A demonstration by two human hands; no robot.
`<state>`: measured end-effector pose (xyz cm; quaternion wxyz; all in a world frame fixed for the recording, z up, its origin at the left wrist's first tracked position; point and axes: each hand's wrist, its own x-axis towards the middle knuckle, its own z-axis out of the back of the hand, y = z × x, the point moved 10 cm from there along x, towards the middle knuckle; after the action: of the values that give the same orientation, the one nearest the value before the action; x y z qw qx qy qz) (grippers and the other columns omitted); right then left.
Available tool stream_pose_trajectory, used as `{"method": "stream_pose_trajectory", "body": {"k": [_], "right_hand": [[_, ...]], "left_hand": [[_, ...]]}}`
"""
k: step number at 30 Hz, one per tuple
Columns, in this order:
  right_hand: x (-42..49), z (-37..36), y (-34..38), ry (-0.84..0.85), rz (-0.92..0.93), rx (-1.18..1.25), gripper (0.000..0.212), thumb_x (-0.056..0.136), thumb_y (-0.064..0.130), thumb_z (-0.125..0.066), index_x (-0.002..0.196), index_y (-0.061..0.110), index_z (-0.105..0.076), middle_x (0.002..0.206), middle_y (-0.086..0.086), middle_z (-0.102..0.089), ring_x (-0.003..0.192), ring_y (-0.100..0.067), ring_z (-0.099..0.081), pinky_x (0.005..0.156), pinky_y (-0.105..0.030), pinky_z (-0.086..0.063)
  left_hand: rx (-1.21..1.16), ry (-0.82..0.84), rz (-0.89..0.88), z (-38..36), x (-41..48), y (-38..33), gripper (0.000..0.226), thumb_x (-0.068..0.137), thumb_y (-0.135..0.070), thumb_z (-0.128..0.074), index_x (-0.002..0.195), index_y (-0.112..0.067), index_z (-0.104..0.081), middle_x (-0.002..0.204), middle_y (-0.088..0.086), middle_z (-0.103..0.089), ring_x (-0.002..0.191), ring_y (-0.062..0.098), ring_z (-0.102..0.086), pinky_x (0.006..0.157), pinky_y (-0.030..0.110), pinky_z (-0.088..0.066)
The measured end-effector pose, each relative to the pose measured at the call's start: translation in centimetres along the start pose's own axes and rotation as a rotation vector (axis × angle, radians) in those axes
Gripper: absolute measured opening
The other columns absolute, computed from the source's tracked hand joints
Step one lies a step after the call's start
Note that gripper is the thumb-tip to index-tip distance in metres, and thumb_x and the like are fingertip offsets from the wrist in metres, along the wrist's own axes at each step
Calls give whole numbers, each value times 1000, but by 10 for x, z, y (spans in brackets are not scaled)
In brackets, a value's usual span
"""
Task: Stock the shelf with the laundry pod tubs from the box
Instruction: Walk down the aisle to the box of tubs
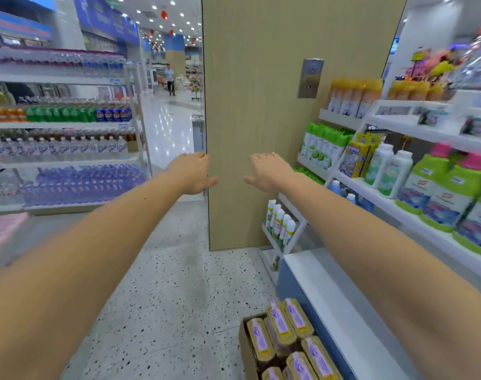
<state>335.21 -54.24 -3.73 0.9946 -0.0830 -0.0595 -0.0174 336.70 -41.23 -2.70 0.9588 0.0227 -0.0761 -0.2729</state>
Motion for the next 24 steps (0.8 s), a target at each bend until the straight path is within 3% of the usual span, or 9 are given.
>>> {"method": "stream_pose_trajectory", "body": {"k": [9,14,17,24], "right_hand": [[96,-58,-138,-5,-372,-29,61,95,47,-36,136,2,-37,141,-17,-43,130,-32,-41,109,-42,-27],[95,-93,-202,48,-639,17,60,95,46,-35,135,0,-37,142,-17,-42,132,-32,-37,112,-44,-22],[63,-113,-228,76,-796,41,58,95,45,-37,134,2,-38,140,-16,-43,130,-32,-38,110,-42,-25],[-67,-165,-268,184,-1148,40,58,94,43,-38,135,2,-37,144,-16,-39,133,-32,-35,111,-41,-22]], "left_hand": [[27,-73,-411,-43,199,-77,66,94,-43,-42,144,-2,-28,153,13,-30,139,28,-32,113,36,-23],[-3,-80,-676,-65,274,-136,65,94,-42,-43,143,-2,-29,152,12,-33,139,26,-32,115,39,-21],[-28,-52,-829,-79,287,-183,69,95,-43,-40,147,-2,-21,155,13,-25,142,27,-27,117,41,-20],[-142,-2,-1161,-127,242,-302,65,94,-39,-46,145,-2,-26,154,14,-28,139,29,-31,112,42,-25]]}}
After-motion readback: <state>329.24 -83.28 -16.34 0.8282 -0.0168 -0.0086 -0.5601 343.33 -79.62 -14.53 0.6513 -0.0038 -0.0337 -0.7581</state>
